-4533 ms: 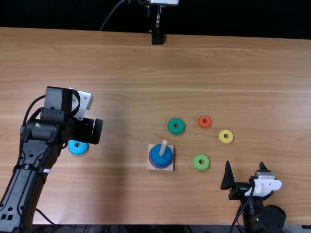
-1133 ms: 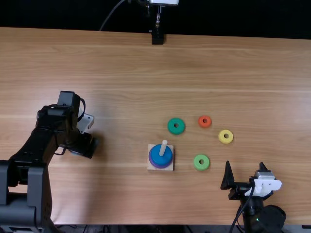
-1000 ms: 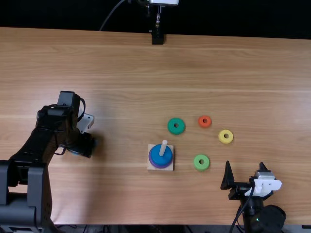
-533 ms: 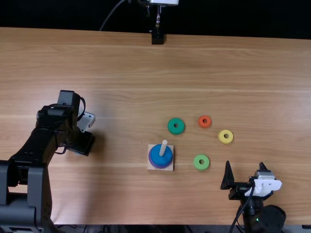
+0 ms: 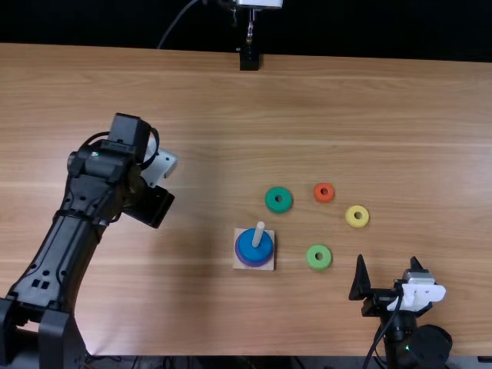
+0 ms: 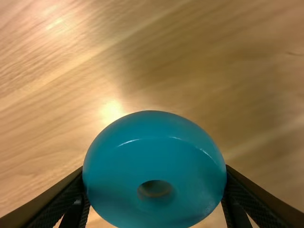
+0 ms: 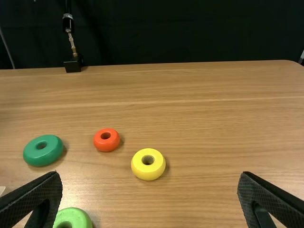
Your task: Build the Hanoi tower: stack the rings onto the peg from bottom to top in this color order: purple, dark blue, light blue, dark green, light green, yellow, orange.
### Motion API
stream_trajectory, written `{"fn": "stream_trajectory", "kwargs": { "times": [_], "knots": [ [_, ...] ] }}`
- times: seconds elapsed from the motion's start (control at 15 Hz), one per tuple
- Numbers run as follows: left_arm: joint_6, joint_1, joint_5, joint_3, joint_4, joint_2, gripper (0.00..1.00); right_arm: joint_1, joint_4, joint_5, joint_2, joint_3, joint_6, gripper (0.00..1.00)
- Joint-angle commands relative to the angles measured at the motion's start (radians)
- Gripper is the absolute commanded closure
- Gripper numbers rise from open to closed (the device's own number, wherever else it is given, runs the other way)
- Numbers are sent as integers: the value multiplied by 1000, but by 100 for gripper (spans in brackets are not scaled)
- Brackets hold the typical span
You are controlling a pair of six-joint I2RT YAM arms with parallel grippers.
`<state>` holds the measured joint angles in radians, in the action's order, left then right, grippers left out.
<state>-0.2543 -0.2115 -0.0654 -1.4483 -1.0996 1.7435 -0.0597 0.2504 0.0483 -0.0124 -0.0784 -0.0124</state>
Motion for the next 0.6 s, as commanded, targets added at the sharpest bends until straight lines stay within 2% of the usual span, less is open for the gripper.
{"fn": "stream_trajectory", "kwargs": {
  "times": [0.0,0.07,0.13,0.2,0.4,0.53],
  "knots": [
    [9,-32,-49,-52,-34,-30,100,-6,71,-2,12,68,7,0],
    [13,-58,-87,-70,-55,-39,100,-6,71,-2,12,68,7,0],
    [19,-88,-109,-93,-69,-42,100,-6,71,-2,12,68,9,0],
    [26,-112,-117,-124,-90,-42,100,-6,71,-2,12,68,7,0],
    [72,-183,-117,-225,-167,-42,100,-6,71,-2,12,68,7,0],
    [85,-221,-117,-288,-209,-38,100,-6,71,-2,12,68,7,0]
  ]
}}
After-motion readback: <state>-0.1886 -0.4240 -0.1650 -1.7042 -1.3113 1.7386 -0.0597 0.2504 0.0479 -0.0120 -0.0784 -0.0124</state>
